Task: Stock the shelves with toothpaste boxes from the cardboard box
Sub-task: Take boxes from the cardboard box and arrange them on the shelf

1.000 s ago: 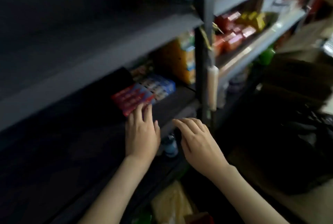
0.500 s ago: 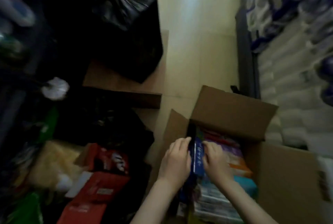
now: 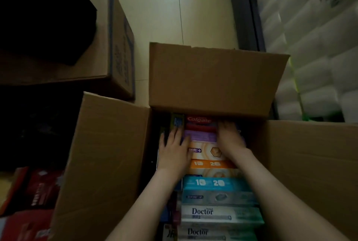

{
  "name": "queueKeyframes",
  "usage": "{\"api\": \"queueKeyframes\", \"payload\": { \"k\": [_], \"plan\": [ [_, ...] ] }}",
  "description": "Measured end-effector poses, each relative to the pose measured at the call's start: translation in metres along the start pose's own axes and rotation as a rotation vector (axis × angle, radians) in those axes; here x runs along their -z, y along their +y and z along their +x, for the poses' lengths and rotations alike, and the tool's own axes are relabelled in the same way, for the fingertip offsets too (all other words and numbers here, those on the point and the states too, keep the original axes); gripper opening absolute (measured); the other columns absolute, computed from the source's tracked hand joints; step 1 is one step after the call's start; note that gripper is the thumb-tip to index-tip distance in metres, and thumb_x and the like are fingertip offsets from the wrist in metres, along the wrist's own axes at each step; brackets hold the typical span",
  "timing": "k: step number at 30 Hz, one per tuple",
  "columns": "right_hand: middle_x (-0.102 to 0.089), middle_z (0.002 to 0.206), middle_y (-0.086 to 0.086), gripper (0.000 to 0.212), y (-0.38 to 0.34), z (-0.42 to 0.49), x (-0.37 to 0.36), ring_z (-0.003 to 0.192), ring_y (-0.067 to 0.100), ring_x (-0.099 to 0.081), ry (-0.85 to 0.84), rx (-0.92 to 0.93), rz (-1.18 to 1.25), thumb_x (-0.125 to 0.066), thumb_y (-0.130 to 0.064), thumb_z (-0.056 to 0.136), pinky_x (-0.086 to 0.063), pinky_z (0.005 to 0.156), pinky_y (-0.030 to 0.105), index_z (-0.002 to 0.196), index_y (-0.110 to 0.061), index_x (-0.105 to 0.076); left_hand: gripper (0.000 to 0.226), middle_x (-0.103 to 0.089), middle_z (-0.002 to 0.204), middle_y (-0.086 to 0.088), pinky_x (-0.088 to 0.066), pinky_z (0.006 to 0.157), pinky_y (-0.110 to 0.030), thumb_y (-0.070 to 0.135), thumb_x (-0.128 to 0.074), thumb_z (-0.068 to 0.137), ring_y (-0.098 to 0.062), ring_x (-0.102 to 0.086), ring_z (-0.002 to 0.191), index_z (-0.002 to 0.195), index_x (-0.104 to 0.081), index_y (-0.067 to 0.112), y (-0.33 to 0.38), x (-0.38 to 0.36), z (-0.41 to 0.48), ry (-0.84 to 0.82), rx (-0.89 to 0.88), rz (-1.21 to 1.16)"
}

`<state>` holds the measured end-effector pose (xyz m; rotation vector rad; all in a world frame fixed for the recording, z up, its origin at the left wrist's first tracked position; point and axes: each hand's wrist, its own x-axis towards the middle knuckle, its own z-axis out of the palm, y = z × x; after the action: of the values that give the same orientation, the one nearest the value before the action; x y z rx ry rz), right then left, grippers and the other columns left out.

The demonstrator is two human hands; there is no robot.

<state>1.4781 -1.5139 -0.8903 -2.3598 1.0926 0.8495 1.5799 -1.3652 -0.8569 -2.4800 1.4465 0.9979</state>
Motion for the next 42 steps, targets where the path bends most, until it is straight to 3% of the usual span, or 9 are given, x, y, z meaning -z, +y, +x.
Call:
{"api": "queueKeyframes", "payload": {
  "k": [3,6,11,13,16,20,30,38,42],
  "plan": [
    [-0.038,0.145,0.009,0.044,0.001,0.007,0.003,0.135,0.028,-0.030,0.003,-0.040,-0.085,-0.040,-0.012,0.097,-0.032,0.110,0.039,0.141,-0.013,-0.036,0.061,-0.018,0.158,-0.008,-0.009,0.117,-0.043,0.042,-0.012,0.093,-0.024,-0.011,0.146,0.147,-0.032,0.022,-0.009,-0.003,-0.006,0.078,-0.016,-0.019],
    [-0.039,0.143,0.009,0.042,0.002,0.015,0.012,0.133,0.029,-0.036,-0.080,-0.023,-0.107,-0.043,-0.018,0.098,-0.037,0.107,0.042,0.140,-0.014,-0.039,0.053,-0.039,0.149,-0.014,-0.024,0.113,-0.046,0.031,-0.034,0.088,-0.030,-0.032,0.139,0.136,-0.051,0.017,-0.023,0.001,-0.008,0.171,-0.052,-0.040],
    [-0.047,0.134,0.009,0.036,0.007,-0.006,0.028,0.125,0.025,-0.043,0.079,0.099,-0.205,-0.048,-0.020,0.095,-0.036,0.102,0.034,0.130,-0.011,-0.047,0.055,-0.011,0.159,-0.009,-0.003,0.118,-0.038,0.031,-0.036,0.099,-0.024,-0.006,0.147,0.151,-0.020,0.022,-0.027,0.013,-0.017,0.042,-0.051,0.012],
    [-0.053,0.126,0.008,0.029,0.009,-0.024,0.039,0.117,0.024,-0.049,0.188,0.224,-0.298,-0.044,-0.021,0.096,-0.039,0.096,0.033,0.123,-0.011,-0.051,0.058,-0.006,0.160,-0.010,-0.001,0.118,-0.038,0.031,-0.038,0.099,-0.025,-0.002,0.147,0.152,-0.016,0.022,-0.021,0.021,-0.028,0.034,-0.035,-0.010],
    [-0.051,0.131,0.006,0.034,0.008,-0.041,0.055,0.120,0.022,-0.046,0.164,0.369,-0.392,-0.045,-0.021,0.096,-0.036,0.099,0.032,0.129,-0.013,-0.047,0.058,-0.004,0.160,-0.011,-0.004,0.118,-0.037,0.030,-0.040,0.099,-0.025,-0.002,0.147,0.152,-0.016,0.021,-0.009,0.040,-0.047,-0.001,-0.012,-0.120],
    [-0.038,0.146,0.005,0.058,0.002,-0.051,0.064,0.132,0.020,-0.039,-0.032,0.271,-0.242,-0.052,-0.025,0.093,-0.034,0.108,0.034,0.145,-0.017,-0.027,0.057,-0.009,0.159,-0.011,-0.009,0.118,-0.036,0.029,-0.040,0.100,-0.025,-0.008,0.146,0.152,-0.018,0.021,-0.002,0.064,-0.060,0.018,-0.020,-0.185],
    [-0.032,0.149,0.010,0.054,0.008,-0.004,0.001,0.135,0.028,-0.029,0.019,0.052,-0.124,-0.042,-0.011,0.095,-0.031,0.109,0.038,0.146,-0.011,-0.025,0.057,-0.007,0.160,-0.007,0.002,0.119,-0.043,0.034,-0.033,0.101,-0.023,0.001,0.147,0.153,-0.011,0.021,0.001,0.027,-0.013,0.090,-0.054,-0.080],
    [-0.020,0.150,0.010,0.051,0.014,0.011,-0.003,0.138,0.029,-0.019,0.010,-0.041,-0.069,-0.040,-0.028,0.099,-0.027,0.112,0.043,0.147,-0.017,-0.027,0.059,-0.006,0.161,-0.006,0.008,0.116,-0.046,0.043,-0.028,0.100,-0.023,0.004,0.147,0.153,-0.008,0.025,0.010,-0.002,0.012,0.021,-0.055,0.061],
    [-0.034,0.144,0.008,0.046,0.017,0.004,-0.003,0.131,0.028,-0.029,0.119,0.037,-0.216,-0.035,-0.030,0.100,-0.024,0.107,0.042,0.144,-0.016,-0.029,0.060,-0.009,0.160,-0.007,0.008,0.117,-0.045,0.045,-0.024,0.100,-0.024,0.005,0.147,0.153,-0.010,0.022,0.012,-0.009,0.009,0.016,-0.052,0.107]
  ]
}}
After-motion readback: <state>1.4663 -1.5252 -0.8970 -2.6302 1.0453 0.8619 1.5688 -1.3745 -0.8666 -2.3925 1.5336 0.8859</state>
